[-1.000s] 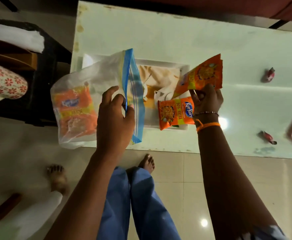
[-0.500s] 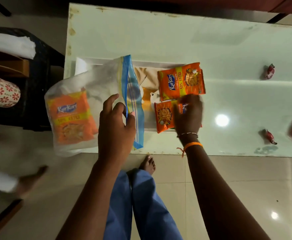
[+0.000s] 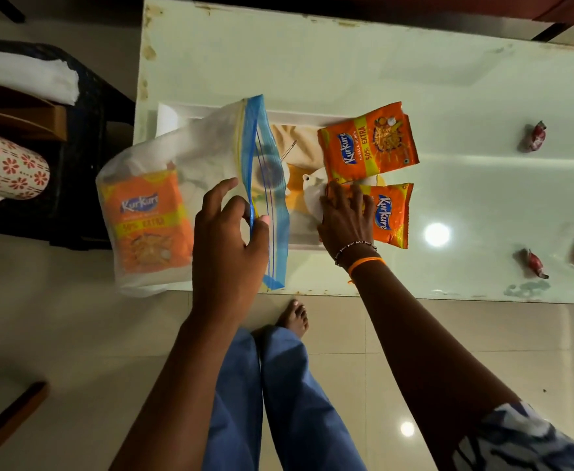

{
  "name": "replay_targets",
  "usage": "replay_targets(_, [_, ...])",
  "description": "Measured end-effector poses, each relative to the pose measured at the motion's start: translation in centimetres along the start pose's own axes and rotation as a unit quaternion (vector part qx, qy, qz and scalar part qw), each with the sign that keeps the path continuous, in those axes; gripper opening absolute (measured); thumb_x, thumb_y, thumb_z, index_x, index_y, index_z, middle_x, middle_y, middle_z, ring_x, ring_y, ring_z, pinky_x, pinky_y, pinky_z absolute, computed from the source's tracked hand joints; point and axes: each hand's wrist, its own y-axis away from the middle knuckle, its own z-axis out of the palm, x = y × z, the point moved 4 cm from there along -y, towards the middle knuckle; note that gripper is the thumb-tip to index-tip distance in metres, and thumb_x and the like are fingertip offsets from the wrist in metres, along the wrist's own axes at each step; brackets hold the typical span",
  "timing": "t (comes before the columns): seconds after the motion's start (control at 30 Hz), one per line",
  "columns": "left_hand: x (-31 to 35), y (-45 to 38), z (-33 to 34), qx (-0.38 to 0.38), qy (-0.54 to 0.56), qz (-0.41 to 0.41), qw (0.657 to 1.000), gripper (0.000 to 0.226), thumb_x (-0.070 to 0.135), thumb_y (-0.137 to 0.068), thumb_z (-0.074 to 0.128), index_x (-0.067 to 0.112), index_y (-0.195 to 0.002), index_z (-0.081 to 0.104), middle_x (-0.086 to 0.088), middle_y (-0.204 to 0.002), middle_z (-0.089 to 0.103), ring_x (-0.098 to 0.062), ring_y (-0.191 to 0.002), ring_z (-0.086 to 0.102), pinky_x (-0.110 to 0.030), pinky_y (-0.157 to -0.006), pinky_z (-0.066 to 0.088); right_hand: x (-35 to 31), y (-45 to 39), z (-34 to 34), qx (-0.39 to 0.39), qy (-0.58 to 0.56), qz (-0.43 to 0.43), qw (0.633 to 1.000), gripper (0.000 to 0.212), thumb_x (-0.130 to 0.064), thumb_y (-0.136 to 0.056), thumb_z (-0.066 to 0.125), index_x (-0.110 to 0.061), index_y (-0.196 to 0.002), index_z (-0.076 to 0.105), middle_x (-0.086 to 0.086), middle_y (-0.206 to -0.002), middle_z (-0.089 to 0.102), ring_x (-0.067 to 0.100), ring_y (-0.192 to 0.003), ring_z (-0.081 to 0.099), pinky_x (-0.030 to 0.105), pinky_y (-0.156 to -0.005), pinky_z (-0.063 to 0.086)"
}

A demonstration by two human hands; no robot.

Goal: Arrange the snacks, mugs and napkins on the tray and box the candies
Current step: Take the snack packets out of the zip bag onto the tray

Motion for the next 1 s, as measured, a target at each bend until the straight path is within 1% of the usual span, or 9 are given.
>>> replay_targets(0.07, [-0.2,0.4,-0.5,0.011,0.016,0.002,1.000,0.012,0.016,-0.087,0.056,0.005,-0.085,0.053,-0.004,-0.137,0.046,-0.019,-0.121,0.047,-0.031,-0.093,0.042,-0.7,0.4,-1.9,0.029,-0.060,0.012,0.998,0.047,-0.030,-0.086,0.055,-0.016,-0.130,0.045,0.009,-0.149,0.029,0.038,-0.137,0.020,0.050,-0.110,0.020])
replay_targets(0.13, [-0.5,0.8,-1.4,0.039,0.037,0.005,0.999,0.011,0.012,-0.088,0.055,0.002,-0.090,0.054,-0.007,-0.133,0.049,-0.019,-0.120,0.047,-0.022,-0.096,0.037,-2.4,1.2,-5.4,0.133,-0.166,0.008,0.977,0.036,-0.028,-0.085,0.058,-0.014,-0.118,0.056,0.013,-0.137,0.044,0.036,-0.126,0.036,0.038,-0.100,0.032])
replay_targets(0.23, [-0.7,1.7,-2.8,0.075,0.083,0.006,0.994,0.021,0.013,-0.091,0.050,0.002,-0.109,0.053,-0.008,-0.131,0.050,-0.015,-0.120,0.047,-0.019,-0.097,0.038,-5.9,3.5,-11.4,0.271,-0.376,-0.062,0.884,0.014,-0.013,-0.086,0.054,-0.004,-0.093,0.062,0.016,-0.096,0.062,0.022,-0.080,0.059,0.020,-0.070,0.043])
replay_targets(0.3, [-0.8,2.3,-4.1,0.106,0.108,0.012,0.988,0.027,0.012,-0.092,0.048,0.003,-0.117,0.051,-0.009,-0.130,0.050,-0.008,-0.119,0.046,-0.019,-0.099,0.040,-9.0,4.7,-13.7,0.216,-0.483,-0.109,0.842,0.015,-0.005,-0.089,0.044,-0.002,-0.093,0.058,0.008,-0.076,0.061,0.017,-0.061,0.061,0.023,-0.059,0.050])
replay_targets(0.37, [-1.3,2.8,-5.5,0.151,0.141,0.002,0.978,0.031,0.012,-0.092,0.047,0.003,-0.122,0.049,-0.012,-0.130,0.052,-0.010,-0.120,0.047,-0.022,-0.101,0.041,-12.7,5.1,-14.2,0.070,-0.545,-0.121,0.827,0.023,0.005,-0.088,0.035,0.000,-0.100,0.054,0.007,-0.073,0.060,0.018,-0.063,0.064,0.032,-0.064,0.057])
replay_targets(0.47, [-1.9,3.5,-7.1,0.213,0.161,-0.025,0.963,0.034,0.013,-0.092,0.046,0.000,-0.123,0.048,-0.018,-0.122,0.056,-0.027,-0.115,0.054,-0.044,-0.096,0.046,-17.2,3.9,-12.9,-0.106,-0.426,-0.151,0.886,0.029,0.007,-0.086,0.038,0.002,-0.109,0.055,0.020,-0.099,0.066,0.032,-0.093,0.064,0.043,-0.089,0.050])
replay_targets(0.6, [-3.6,4.0,-10.3,0.260,0.168,-0.032,0.950,0.036,0.011,-0.093,0.045,-0.002,-0.126,0.047,-0.016,-0.122,0.056,-0.018,-0.112,0.054,-0.035,-0.096,0.046,-22.7,1.5,-10.3,-0.195,-0.247,-0.171,0.934,0.034,-0.005,-0.090,0.042,0.002,-0.122,0.049,0.022,-0.130,0.054,0.035,-0.122,0.049,0.034,-0.099,0.039])
replay_targets(0.73, [-5.2,4.4,-12.4,0.276,0.155,-0.022,0.948,0.036,0.009,-0.092,0.046,-0.004,-0.125,0.047,-0.016,-0.122,0.056,-0.015,-0.112,0.052,-0.023,-0.096,0.043,-25.3,0.0,-8.4,-0.183,-0.207,-0.120,0.954,0.037,-0.013,-0.088,0.050,0.002,-0.122,0.047,0.024,-0.131,0.051,0.039,-0.122,0.049,0.039,-0.096,0.044])
replay_targets(1.0, [-6.0,5.0,-12.5,0.257,0.162,-0.015,0.953,0.036,0.011,-0.093,0.046,-0.002,-0.126,0.047,-0.010,-0.119,0.056,0.009,-0.102,0.053,-0.007,-0.082,0.043,-25.3,-0.2,-6.0,-0.046,-0.324,0.036,0.944,0.054,-0.005,-0.077,0.060,-0.005,-0.123,0.032,0.018,-0.120,0.055,0.042,-0.108,0.057,0.044,-0.081,0.047])
